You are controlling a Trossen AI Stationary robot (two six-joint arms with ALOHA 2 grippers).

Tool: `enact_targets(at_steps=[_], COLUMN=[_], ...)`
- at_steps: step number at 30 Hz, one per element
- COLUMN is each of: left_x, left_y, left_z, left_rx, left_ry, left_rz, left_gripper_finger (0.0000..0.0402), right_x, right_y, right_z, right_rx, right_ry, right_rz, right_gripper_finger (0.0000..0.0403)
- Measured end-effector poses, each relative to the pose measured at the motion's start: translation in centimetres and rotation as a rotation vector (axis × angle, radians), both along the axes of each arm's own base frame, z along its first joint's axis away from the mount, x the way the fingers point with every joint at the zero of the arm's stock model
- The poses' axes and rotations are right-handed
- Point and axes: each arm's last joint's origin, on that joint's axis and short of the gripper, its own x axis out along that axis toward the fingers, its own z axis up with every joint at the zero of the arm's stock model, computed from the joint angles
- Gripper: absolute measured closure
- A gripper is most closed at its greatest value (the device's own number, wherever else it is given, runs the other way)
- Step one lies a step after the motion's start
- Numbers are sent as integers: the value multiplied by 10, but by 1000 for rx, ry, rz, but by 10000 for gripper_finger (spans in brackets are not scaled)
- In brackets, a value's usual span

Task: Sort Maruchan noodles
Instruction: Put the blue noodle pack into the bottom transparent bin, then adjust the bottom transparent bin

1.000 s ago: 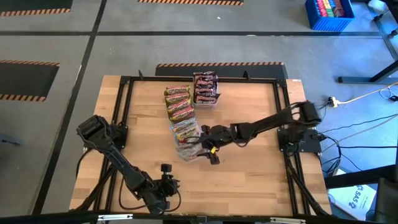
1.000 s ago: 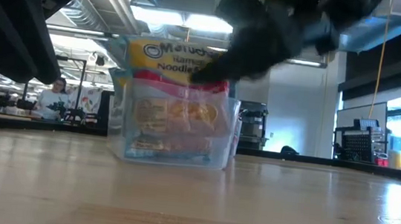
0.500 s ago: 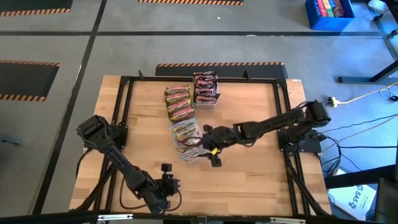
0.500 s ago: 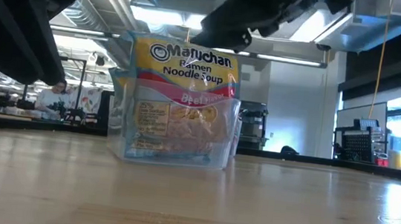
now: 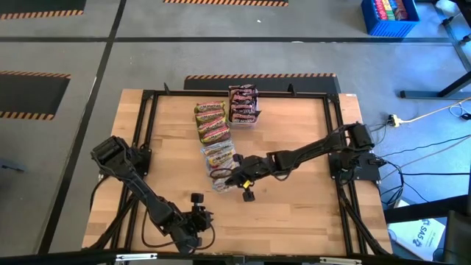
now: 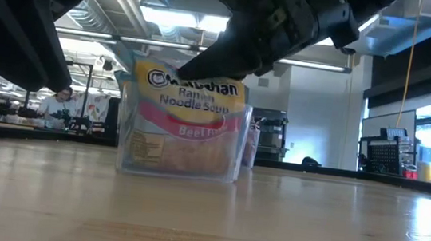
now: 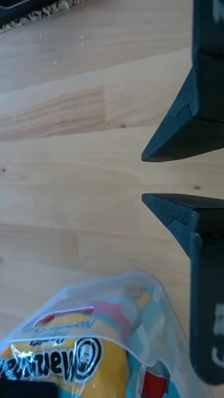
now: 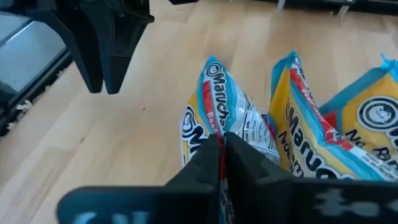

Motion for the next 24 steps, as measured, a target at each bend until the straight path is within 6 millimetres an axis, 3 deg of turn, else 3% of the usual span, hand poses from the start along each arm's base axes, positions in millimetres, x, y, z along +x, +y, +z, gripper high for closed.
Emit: enact_targets(at_steps=[8, 16, 21, 24], left_x=[0, 0, 3, 8], left_y=[0, 0, 0, 0], left_z=[0, 0, -6, -15], left_rx=[-1, -6, -27, -25], left_ry=[-2, -3, -17, -16], left_rz=[1, 7, 51, 66], left_gripper_finger=[315, 315, 315, 315], right_x=[1, -14, -35, -49], right_y=[0, 3, 0, 0], right_z=[2, 54, 54, 36], right_rx=[-17, -54, -68, -165], right_ry=[-10, 113, 303, 405], right_rz=[-2, 11, -87, -208], right_gripper_finger=[384, 384, 384, 384])
